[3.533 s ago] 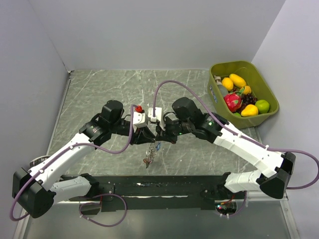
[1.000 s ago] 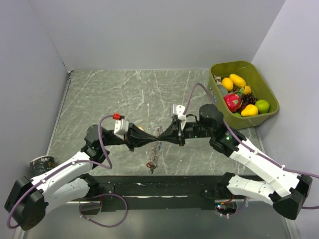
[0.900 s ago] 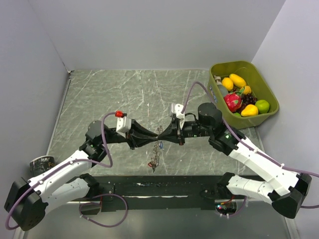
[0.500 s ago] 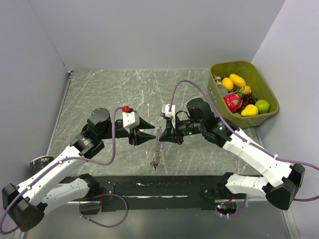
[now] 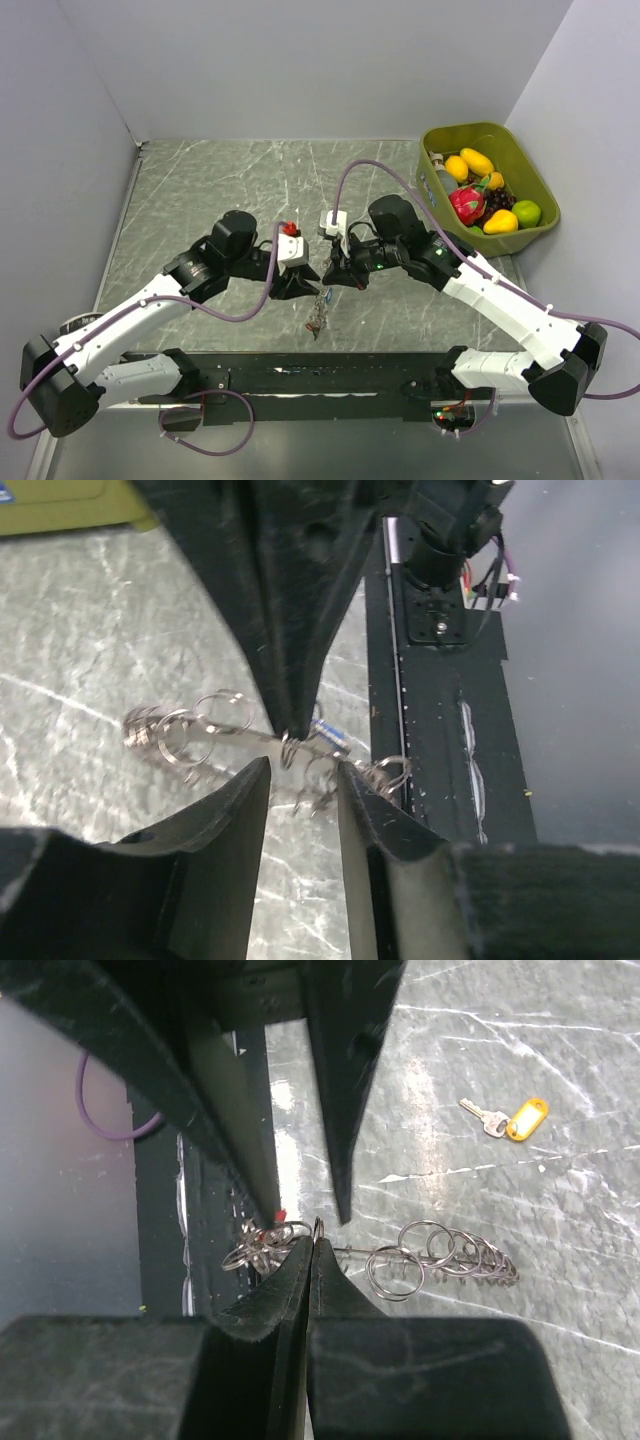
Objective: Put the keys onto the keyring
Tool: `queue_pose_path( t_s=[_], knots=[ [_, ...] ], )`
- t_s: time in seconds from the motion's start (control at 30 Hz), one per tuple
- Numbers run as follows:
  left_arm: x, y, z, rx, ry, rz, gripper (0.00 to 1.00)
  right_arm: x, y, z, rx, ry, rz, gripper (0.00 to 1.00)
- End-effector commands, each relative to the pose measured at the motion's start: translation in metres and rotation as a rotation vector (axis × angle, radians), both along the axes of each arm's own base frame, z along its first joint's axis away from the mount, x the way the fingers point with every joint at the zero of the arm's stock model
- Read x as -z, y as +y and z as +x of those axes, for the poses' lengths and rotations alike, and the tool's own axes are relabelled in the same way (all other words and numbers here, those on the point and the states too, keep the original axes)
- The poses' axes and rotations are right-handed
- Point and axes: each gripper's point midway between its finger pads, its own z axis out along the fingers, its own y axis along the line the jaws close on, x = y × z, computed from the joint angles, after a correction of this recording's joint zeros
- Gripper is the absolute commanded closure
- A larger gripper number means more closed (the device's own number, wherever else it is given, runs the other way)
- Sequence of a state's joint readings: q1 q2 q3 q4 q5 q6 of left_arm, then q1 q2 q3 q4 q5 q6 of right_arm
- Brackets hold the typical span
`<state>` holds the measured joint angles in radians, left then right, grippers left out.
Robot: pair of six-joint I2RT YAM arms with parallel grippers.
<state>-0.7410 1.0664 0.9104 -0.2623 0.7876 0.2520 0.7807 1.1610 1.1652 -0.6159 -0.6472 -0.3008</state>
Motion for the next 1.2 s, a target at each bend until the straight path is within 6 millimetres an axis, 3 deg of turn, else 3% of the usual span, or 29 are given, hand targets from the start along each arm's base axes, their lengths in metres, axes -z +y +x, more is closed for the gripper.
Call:
queue_pose_path(
  t_s=[0.0,0.37,0.67,0.73,0.8,0.9,0.97,1.0,1.03,1.1,1.17],
  knots=[
    [-0.019,-0.013,-0.005,0.064,-0.058,-0.047,0.63,-0.027,0.005,-0.002,-0.026,-0.068,0.077,1.00],
    [-0.016,-0.019,-0.001,0.068,-0.064,-0.015,0.97,-0.026,0.004,-0.001,-0.019,-0.073,0.078,1.00],
    [-0.023,-0.016,0.001,0.028,-0.103,-0.056,0.99,-0.030,0.004,0.005,0.024,-0.087,0.094,1.00],
    [-0.025,-0.016,0.003,0.001,-0.095,-0.080,0.99,-0.034,0.002,0.012,0.085,-0.108,0.113,0.76],
    [-0.032,-0.017,0.004,-0.028,-0.093,-0.147,0.99,-0.037,-0.002,0.015,0.125,-0.126,0.142,0.59],
    [-0.041,-0.019,0.005,-0.065,-0.091,-0.247,0.99,-0.041,-0.012,0.019,0.196,-0.149,0.172,0.43],
    [-0.037,-0.016,0.009,-0.113,-0.079,-0.273,0.99,-0.048,-0.019,0.020,0.219,-0.172,0.204,0.41],
    [-0.048,-0.016,0.009,-0.126,-0.075,-0.325,0.99,-0.045,-0.020,0.018,0.220,-0.163,0.203,0.39],
    [-0.042,-0.015,0.009,-0.136,-0.069,-0.332,0.99,-0.045,-0.022,0.018,0.222,-0.165,0.209,0.39],
    [-0.058,-0.013,0.007,-0.139,-0.102,-0.414,0.99,-0.047,-0.024,0.010,0.197,-0.163,0.230,0.40],
    [-0.060,-0.009,0.003,-0.143,-0.105,-0.456,0.99,-0.049,-0.024,0.004,0.170,-0.167,0.250,0.41]
  ],
)
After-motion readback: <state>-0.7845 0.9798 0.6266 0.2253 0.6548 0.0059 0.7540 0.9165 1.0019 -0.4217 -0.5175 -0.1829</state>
